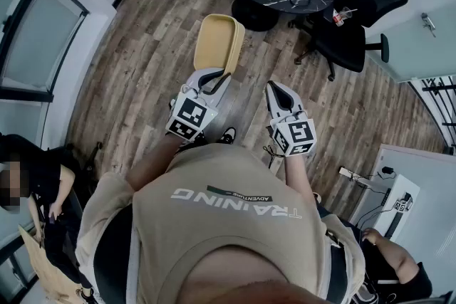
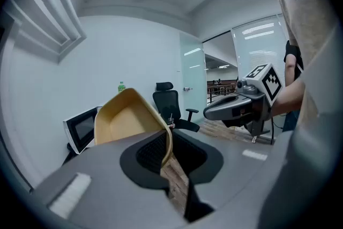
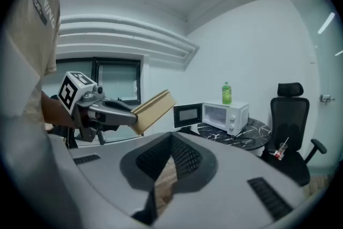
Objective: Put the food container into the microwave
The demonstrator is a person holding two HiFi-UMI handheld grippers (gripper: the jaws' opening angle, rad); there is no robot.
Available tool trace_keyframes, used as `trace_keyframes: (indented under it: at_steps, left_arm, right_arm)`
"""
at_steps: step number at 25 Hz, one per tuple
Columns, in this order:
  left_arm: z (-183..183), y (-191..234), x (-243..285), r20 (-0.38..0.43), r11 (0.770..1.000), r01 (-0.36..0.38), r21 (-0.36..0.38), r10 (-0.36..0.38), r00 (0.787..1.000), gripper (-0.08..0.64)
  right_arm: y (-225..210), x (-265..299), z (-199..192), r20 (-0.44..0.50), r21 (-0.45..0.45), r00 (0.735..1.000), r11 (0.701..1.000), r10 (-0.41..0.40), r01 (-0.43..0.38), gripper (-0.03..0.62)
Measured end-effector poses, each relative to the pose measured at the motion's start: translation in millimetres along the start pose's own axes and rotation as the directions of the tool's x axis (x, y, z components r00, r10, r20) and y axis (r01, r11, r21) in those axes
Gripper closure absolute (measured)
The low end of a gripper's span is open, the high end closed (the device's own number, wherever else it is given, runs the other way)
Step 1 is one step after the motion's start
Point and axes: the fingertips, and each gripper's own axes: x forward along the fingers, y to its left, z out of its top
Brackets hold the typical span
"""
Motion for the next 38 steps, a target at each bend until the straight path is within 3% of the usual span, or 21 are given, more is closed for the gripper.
trace_keyframes:
  at_steps: [12, 22, 26, 33, 38]
  left_arm:
    - [7, 27, -13, 0.045, 0.998, -0.048, 0.032, 0.047, 0.998, 0.520]
    - [-36, 56, -18, 0.002, 1.000, -0.002, -0.012, 0.002, 1.000, 0.520]
    - [-50, 73, -4, 0.005, 0.999, 0.013, -0.037, -0.013, 1.000, 0.520]
    - [-58, 74, 20, -0.016, 0.996, 0.071, -0.051, -0.072, 0.997, 0.520]
    - [-34, 87, 57, -0.046, 0.998, 0.056, -0.003, -0.056, 0.997, 0.520]
  right_arm:
    - [-12, 15, 13, 0.043, -0.035, 0.998, 0.998, -0.045, 0.046, 0.583]
    - [-3, 39, 16, 0.023, -0.050, 0.993, 0.992, -0.112, 0.113, 0.583]
    - [-9, 44, -1, -0.009, 0.010, 0.990, 0.990, -0.140, 0.140, 0.581]
    - [-8, 70, -21, -0.044, 0.034, 0.994, 0.994, -0.102, 0.103, 0.581]
    - [-42, 105, -4, 0.021, 0.032, 0.999, 0.998, -0.045, 0.045, 0.581]
